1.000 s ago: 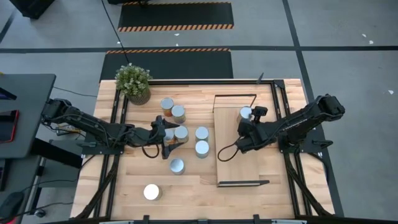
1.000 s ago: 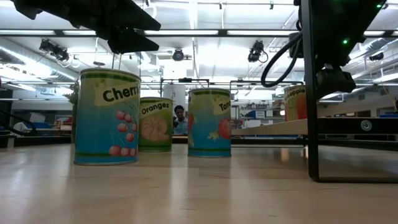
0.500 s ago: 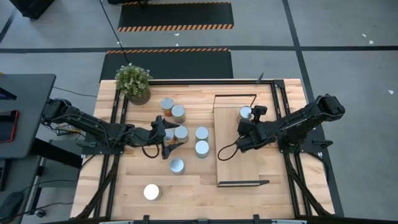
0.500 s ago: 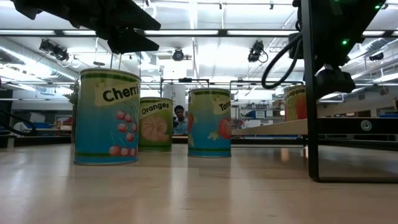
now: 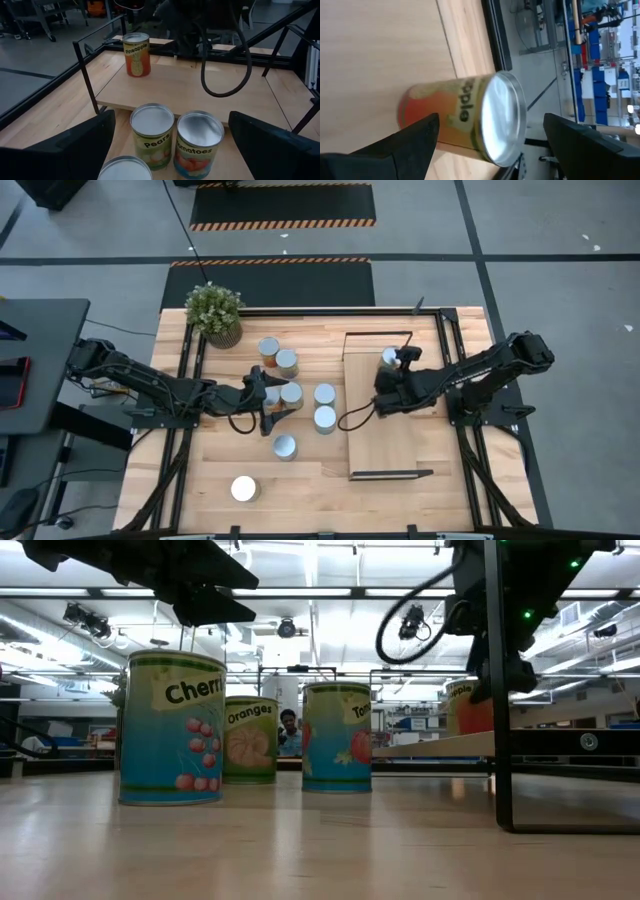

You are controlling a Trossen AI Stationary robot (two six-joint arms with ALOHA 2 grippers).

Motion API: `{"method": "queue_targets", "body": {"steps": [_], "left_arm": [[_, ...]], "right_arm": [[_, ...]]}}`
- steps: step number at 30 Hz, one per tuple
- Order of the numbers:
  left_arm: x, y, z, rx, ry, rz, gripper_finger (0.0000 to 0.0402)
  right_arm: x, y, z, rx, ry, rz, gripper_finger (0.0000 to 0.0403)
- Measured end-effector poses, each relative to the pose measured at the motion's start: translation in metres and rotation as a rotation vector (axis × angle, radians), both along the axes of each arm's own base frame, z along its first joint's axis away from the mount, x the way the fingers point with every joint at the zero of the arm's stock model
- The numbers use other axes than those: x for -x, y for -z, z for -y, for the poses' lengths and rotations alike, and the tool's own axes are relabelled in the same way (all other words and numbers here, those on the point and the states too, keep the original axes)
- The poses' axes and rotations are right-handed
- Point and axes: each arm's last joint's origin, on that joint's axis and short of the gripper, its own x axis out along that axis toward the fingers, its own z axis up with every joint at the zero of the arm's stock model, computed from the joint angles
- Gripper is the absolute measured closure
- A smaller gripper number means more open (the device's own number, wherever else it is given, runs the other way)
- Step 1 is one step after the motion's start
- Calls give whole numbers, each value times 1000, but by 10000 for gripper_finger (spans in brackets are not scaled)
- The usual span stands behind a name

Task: Pick and place cans onto a shelf
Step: Put the bottom canned pineapple on the shelf

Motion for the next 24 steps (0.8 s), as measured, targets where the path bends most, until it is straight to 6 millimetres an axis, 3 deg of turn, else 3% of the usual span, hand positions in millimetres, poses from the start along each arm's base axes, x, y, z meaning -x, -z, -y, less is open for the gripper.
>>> {"method": "queue_targets", "body": {"steps": [6, 15, 24], "left_arm": [[0, 0, 0, -2, -1, 0, 6], [-1, -1, -3, 1, -13, 7, 6], [-1, -1, -3, 4, -13, 15, 6]], "right_arm": [[-3, 0, -4, -40, -23, 8, 37], [-26, -23, -8, -16, -96, 115, 37], [-48, -19, 16, 61, -66, 158, 37]]}}
